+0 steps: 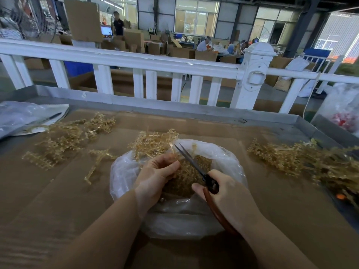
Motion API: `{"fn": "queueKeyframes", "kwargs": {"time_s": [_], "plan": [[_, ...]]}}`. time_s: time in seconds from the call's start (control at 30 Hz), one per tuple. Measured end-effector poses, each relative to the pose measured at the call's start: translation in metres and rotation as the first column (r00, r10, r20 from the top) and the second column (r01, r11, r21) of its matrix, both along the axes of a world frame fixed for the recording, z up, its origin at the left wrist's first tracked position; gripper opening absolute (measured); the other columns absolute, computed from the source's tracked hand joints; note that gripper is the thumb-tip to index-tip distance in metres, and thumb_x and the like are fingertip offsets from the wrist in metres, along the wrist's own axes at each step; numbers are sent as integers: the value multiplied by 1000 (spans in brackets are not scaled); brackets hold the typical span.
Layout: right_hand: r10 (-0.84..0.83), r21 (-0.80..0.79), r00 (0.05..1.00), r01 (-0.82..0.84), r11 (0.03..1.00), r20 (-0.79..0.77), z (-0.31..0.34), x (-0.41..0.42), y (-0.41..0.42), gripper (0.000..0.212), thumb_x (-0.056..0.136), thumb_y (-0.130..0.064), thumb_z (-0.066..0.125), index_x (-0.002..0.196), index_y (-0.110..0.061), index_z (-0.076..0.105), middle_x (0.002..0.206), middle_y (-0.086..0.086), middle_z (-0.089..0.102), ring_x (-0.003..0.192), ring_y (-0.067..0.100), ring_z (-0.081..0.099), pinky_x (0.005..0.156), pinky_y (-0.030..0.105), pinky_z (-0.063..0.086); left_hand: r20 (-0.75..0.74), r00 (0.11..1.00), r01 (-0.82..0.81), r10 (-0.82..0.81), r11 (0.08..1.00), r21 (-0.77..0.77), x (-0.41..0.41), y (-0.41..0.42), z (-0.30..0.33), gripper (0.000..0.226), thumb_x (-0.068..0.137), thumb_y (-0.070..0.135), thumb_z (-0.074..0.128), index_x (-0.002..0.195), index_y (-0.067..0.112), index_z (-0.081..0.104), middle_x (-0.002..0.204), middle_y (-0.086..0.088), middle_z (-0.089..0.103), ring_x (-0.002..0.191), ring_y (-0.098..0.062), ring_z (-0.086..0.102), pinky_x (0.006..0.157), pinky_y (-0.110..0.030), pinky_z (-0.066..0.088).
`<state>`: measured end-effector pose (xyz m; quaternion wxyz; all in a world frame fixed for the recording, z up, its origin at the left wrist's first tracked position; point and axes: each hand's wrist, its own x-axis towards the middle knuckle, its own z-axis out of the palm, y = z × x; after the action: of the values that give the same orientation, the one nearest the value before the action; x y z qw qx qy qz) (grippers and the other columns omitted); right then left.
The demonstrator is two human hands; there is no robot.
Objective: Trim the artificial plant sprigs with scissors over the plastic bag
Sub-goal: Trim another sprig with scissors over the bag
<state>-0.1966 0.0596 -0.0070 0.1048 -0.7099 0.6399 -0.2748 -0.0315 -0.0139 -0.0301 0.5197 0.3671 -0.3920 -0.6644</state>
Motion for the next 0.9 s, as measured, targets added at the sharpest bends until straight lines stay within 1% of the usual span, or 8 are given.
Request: {"fn": "queueKeyframes", "kwargs": {"time_s": [0.1, 0.2, 0.4, 0.5, 0.6, 0.67, 0.73, 0.9], "plan": [[11, 16, 1000, -11, 1000, -22, -2, 0, 0, 31, 83, -62, 55, 78, -32, 49, 69, -12, 54, 66, -3, 51, 59, 9, 36, -29, 1000, -2, 2, 1000, 12, 1, -1, 0, 14, 84, 0, 60, 90, 12, 64, 77, 0, 68, 72, -12, 63, 68, -25, 50], [9, 26, 1000, -9, 1000, -9, -3, -1, 1, 31, 82, -63, 55, 80, -32, 51, 69, -15, 55, 68, -4, 52, 59, 9, 36, -151, 988, 36, -23, 996, 84, 1, -3, 2, 3, 81, 9, 61, 83, 8, 63, 75, -8, 67, 69, -17, 64, 65, -27, 55], [-21, -13, 995, 19, 1000, -95, -7, 2, 1, 35, 82, -66, 51, 86, -32, 52, 69, -14, 54, 62, -1, 47, 58, 8, 34, -153, 988, 16, -2, 996, 92, -1, -5, 3, 17, 88, 0, 54, 72, 5, 56, 65, -7, 60, 56, -13, 59, 56, -20, 54], [-25, -52, 986, 17, 999, -166, -9, 5, 0, 37, 82, -69, 44, 89, -33, 49, 76, -14, 54, 69, 2, 47, 60, 15, 30, -172, 985, 35, -17, 994, 104, 1, -6, 2, 15, 90, 1, 52, 77, 4, 56, 69, -8, 60, 63, -15, 58, 60, -20, 54], [-18, -69, 983, 5, 998, -185, -11, 8, -3, 37, 85, -69, 41, 90, -33, 49, 82, -12, 59, 76, 6, 55, 67, 19, 41, -184, 982, 55, -37, 994, 98, 3, -6, 2, 12, 89, 4, 53, 78, 2, 58, 63, -7, 62, 56, -14, 60, 56, -22, 55], [-15, -85, 981, -1, 996, -193, -11, 10, -5, 37, 86, -68, 40, 90, -33, 48, 82, -11, 60, 76, 6, 56, 66, 17, 42, -188, 981, 63, -46, 994, 86, 3, -6, 1, 12, 88, 4, 54, 77, 2, 58, 62, -6, 62, 55, -13, 61, 55, -22, 54], [-14, -104, 978, -8, 995, -206, -10, 12, -6, 35, 86, -68, 40, 89, -34, 47, 78, -12, 58, 71, 3, 54, 60, 11, 36, -171, 984, 62, -51, 996, 61, 3, -6, 0, 9, 85, 5, 56, 76, 3, 56, 64, -6, 61, 55, -11, 59, 56, -19, 53], [-17, -127, 963, -18, 992, -270, -9, 12, -8, 38, 86, -69, 37, 91, -33, 48, 76, -12, 58, 70, 4, 54, 62, 14, 38, -157, 986, 54, -50, 998, 22, 2, -7, -3, 11, 83, 1, 56, 73, 5, 54, 63, -3, 61, 55, -7, 59, 59, -17, 53]]}}
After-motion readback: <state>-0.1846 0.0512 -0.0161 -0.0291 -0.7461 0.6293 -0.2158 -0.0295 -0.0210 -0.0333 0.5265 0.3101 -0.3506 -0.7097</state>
